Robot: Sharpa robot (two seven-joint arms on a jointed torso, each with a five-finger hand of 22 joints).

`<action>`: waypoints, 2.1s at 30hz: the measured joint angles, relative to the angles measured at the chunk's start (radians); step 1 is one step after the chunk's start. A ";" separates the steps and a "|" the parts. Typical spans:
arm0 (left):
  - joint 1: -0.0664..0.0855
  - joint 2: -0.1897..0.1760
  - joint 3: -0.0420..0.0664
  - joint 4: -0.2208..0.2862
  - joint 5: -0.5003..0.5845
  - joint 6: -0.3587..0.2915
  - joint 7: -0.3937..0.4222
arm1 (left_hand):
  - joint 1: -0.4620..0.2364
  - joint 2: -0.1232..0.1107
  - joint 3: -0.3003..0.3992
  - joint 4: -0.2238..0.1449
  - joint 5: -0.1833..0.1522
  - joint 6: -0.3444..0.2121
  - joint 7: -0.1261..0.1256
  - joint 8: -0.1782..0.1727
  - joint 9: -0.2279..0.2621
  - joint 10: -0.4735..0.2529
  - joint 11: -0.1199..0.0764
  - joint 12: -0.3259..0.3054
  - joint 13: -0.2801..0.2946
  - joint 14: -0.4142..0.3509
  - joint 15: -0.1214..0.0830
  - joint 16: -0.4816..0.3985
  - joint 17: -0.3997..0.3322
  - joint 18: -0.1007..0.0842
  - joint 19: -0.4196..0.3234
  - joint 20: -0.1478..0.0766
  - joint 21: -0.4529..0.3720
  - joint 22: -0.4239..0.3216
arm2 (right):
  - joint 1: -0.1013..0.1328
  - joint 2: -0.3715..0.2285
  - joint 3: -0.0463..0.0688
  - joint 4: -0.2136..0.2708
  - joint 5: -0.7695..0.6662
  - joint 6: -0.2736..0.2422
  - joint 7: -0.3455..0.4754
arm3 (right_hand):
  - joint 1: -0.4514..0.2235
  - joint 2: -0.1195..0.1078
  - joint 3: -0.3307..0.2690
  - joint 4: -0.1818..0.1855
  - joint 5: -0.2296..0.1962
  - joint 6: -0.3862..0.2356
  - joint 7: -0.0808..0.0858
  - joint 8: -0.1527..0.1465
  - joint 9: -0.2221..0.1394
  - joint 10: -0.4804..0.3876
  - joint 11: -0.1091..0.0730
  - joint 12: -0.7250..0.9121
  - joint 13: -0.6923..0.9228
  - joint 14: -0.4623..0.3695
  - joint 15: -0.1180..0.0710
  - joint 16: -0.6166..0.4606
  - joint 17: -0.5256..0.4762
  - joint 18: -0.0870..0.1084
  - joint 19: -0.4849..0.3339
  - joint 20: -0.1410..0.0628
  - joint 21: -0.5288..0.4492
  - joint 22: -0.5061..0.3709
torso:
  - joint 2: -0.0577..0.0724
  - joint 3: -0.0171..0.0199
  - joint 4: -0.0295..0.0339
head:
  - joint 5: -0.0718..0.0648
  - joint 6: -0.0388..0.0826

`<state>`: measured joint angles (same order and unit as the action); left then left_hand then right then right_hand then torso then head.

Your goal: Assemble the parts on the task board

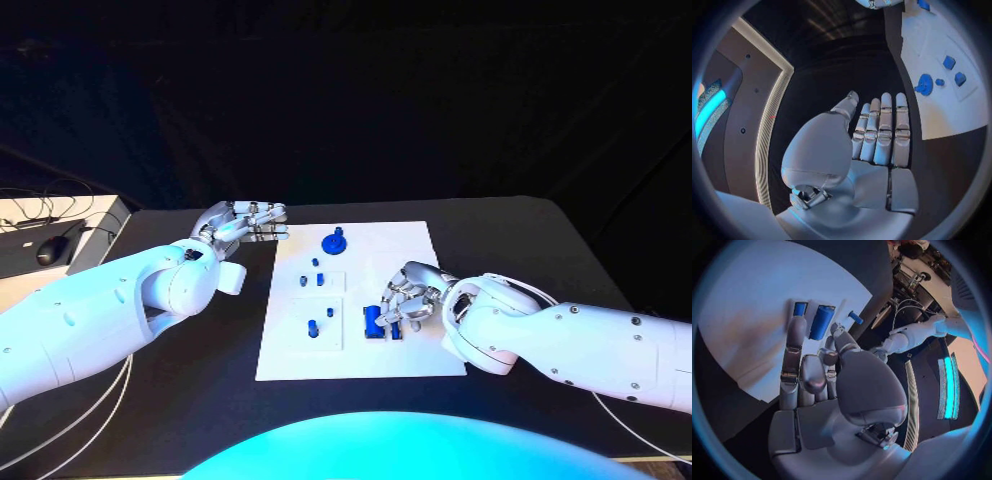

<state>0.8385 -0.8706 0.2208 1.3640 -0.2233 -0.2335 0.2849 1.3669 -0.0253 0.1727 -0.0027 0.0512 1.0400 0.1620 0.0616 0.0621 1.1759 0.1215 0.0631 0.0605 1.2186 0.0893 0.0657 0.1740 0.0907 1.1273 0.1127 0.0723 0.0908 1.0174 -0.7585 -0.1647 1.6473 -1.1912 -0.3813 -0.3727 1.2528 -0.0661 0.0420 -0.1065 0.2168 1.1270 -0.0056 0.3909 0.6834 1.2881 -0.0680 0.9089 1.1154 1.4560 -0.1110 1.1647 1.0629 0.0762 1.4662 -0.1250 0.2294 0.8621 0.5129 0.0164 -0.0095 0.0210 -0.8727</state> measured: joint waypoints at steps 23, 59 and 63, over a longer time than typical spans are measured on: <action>0.000 -0.003 0.000 0.001 0.000 0.000 0.000 | 0.000 0.000 0.000 0.000 0.000 0.000 0.000 0.000 0.000 0.000 0.000 0.000 0.000 0.000 0.000 0.000 0.000 0.000 0.000 0.000 0.000 0.000 | -0.028 0.033 -0.001 -0.014 -0.125 0.009 -0.028 | 0.011 -0.011 0.008 0.008 0.000 0.000 0.000 0.012 -0.006 0.004 -0.003 0.004 0.005 0.000 0.000 0.004 0.001 0.000 0.000 0.000 0.000 0.002 | 0.000 0.0006 -0.0003 | 0.003 0.000; 0.000 -0.003 0.000 0.000 0.000 0.000 0.000 | 0.000 0.000 0.000 0.000 0.000 0.000 0.000 0.000 0.000 0.000 0.000 0.000 0.000 0.000 0.000 0.000 0.000 0.000 0.000 0.000 0.000 0.000 | -0.049 0.015 -0.004 -0.015 -0.112 -0.118 0.080 | 0.019 -0.011 0.005 0.025 -0.016 -0.007 0.000 0.023 -0.014 0.006 -0.001 -0.007 -0.007 0.000 0.000 0.004 0.002 0.000 0.000 0.000 0.000 0.004 | -0.001 0.0007 -0.0012 | 0.002 0.000; 0.000 -0.003 0.000 0.000 0.000 0.000 0.000 | 0.000 0.000 0.000 0.000 0.000 0.000 0.000 0.000 0.000 0.000 0.000 0.000 0.000 0.000 0.000 0.000 0.000 0.000 0.000 0.000 0.000 0.000 | -0.049 -0.008 -0.003 -0.006 -0.050 -0.173 0.149 | 0.018 -0.010 0.002 0.028 -0.016 -0.014 0.006 0.023 -0.018 -0.001 0.007 -0.020 -0.013 0.000 0.000 0.004 0.001 0.000 0.000 0.000 0.000 0.003 | -0.001 0.0007 -0.0012 | 0.003 0.000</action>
<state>0.8384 -0.8739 0.2208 1.3636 -0.2233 -0.2333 0.2847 1.3669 -0.0253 0.1727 -0.0027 0.0512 1.0400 0.1620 0.0616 0.0621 1.1759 0.1215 0.0631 0.0605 1.2185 0.0893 0.0657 0.1739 0.0906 1.1274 0.1127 0.0723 0.0909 0.9686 -0.7661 -0.1679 1.6410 -1.2410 -0.5544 -0.2235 1.2711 -0.0764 0.0444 -0.0784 0.2010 1.1133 0.0008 0.4140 0.6650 1.2869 -0.0614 0.8887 1.1023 1.4559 -0.1109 1.1685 1.0636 0.0763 1.4660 -0.1246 0.2293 0.8647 0.5123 0.0171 -0.0106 0.0244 -0.8727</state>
